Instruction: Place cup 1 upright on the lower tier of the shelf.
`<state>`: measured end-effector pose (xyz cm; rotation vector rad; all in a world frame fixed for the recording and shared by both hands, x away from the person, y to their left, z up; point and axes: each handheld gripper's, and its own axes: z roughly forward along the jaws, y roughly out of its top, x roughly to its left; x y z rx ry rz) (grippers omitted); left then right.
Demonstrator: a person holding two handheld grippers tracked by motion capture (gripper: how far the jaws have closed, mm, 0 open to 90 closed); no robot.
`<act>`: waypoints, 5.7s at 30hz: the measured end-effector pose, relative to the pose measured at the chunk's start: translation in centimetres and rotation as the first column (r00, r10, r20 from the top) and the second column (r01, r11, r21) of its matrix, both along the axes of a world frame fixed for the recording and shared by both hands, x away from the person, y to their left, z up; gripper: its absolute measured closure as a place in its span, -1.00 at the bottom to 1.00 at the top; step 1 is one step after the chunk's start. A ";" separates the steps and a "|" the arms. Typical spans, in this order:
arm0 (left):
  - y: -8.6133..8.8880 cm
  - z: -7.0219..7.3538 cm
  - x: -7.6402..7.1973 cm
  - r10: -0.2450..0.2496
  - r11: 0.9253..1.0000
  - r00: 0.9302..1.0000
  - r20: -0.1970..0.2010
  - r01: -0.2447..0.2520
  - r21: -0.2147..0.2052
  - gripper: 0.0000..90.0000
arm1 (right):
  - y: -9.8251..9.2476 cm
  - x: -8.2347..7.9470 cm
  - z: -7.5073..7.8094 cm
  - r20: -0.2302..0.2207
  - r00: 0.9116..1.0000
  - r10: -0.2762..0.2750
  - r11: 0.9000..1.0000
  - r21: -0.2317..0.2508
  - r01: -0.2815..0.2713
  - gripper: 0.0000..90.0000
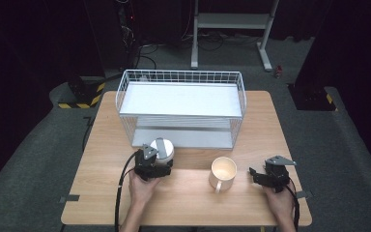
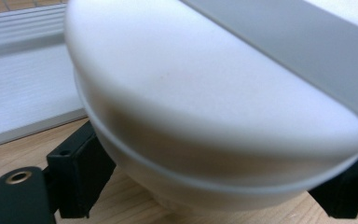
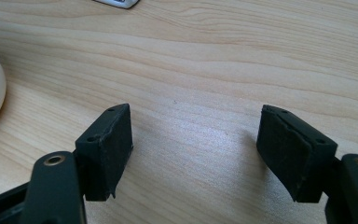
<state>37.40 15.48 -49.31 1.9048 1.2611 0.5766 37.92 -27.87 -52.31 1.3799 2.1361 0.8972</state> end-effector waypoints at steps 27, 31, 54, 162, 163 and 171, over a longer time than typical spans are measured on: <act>-0.2 0.0 -0.1 -0.012 1.000 1.000 0.025 0.011 0.014 -0.59 | 0.0 0.0 0.0 0.002 1.000 0.003 1.000 -0.002 -0.003 -0.41; -0.1 0.0 -0.1 -0.008 1.000 1.000 0.028 0.007 0.018 -0.59 | 0.0 0.0 0.0 0.002 1.000 0.003 1.000 -0.002 -0.003 -0.41; 0.9 1.2 0.8 0.021 1.000 0.999 0.049 -0.021 -0.008 -0.58 | 0.0 0.0 0.0 0.002 1.000 0.003 1.000 -0.002 -0.003 -0.41; 0.8 0.4 11.8 0.167 0.986 0.982 0.086 -0.165 -0.033 -0.59 | 0.0 0.0 0.0 -0.001 1.000 -0.001 1.000 0.002 0.001 -0.41; 0.7 0.5 11.9 0.171 0.985 0.982 0.081 -0.169 -0.031 -0.59 | 0.0 0.0 0.0 -0.001 1.000 0.000 1.000 0.002 0.000 -0.41; 0.5 0.4 12.2 0.174 0.984 0.981 0.083 -0.171 -0.038 -0.59 | 0.0 0.0 0.0 -0.002 1.000 0.000 1.000 0.002 0.000 -0.41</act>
